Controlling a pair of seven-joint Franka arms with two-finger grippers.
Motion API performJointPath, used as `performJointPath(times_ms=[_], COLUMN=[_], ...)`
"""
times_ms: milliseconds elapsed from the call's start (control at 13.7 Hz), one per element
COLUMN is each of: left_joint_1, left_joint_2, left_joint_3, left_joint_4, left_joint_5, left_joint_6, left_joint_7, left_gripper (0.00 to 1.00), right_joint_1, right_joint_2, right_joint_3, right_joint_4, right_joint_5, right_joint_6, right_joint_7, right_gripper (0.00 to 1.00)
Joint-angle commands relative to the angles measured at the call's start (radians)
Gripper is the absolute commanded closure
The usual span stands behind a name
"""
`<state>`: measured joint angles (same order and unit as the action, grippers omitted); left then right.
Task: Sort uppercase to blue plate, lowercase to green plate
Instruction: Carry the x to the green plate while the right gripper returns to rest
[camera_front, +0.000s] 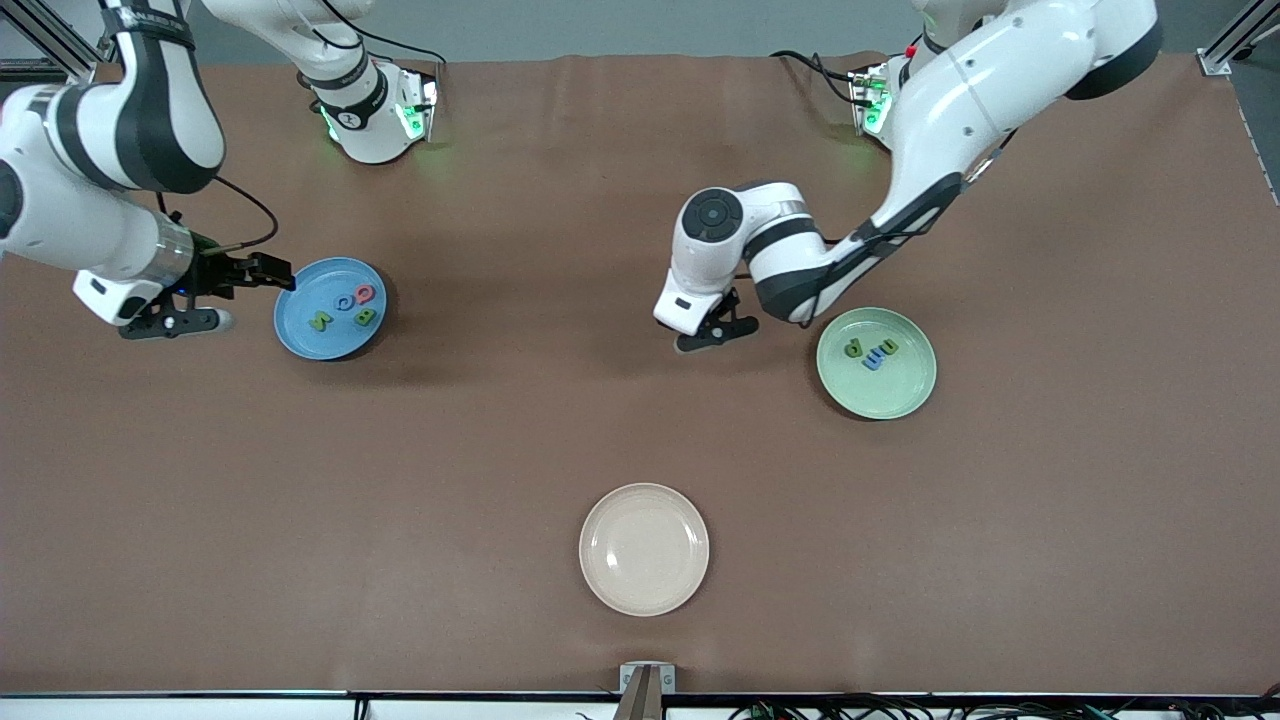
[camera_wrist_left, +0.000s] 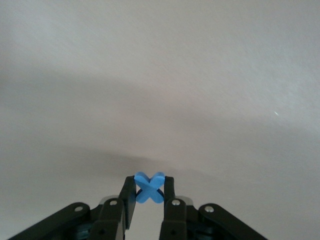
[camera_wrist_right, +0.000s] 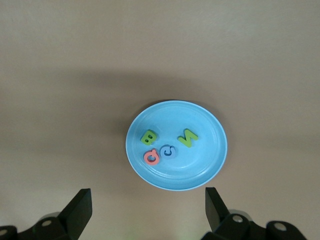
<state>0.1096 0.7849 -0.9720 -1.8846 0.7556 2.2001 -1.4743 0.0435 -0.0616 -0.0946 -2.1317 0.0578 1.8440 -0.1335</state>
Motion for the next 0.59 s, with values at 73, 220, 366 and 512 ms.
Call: performJointPath(times_ms=[73,220,366,512], left_joint_1=[0.23,0.348,0.465,0.557], left_joint_2=[-0.026,-0.026,-0.027,-0.026], left_joint_3=[-0.157,-0.211,-0.232,-0.232], left_joint_4=[-0.04,-0.071,-0.111,-0.148], left_joint_5=[-0.025,-0.025,-0.024,-0.007], left_joint_6=[-0.155,-0.198,-0.203,-0.201], left_joint_7=[0.173,0.262,0.351,0.429], left_gripper=[0.91,0.91,0.91,0.91], right_joint_1=[-0.017,-0.014,-0.019,-0.024], right_joint_2=[0.014,0.043,0.103,0.158], right_joint_3=[0.0,0.001,0.001,0.001], right_joint_4=[0.157,0.283,0.428,0.54], right_joint_5=[-0.009,-0.056,-0.07,-0.075], right_joint_6=[-0.127,-0.193,-0.28,-0.298], right_joint_7=[0.095,0.092,0.092,0.094], right_gripper=[0.0,0.0,0.0,0.0])
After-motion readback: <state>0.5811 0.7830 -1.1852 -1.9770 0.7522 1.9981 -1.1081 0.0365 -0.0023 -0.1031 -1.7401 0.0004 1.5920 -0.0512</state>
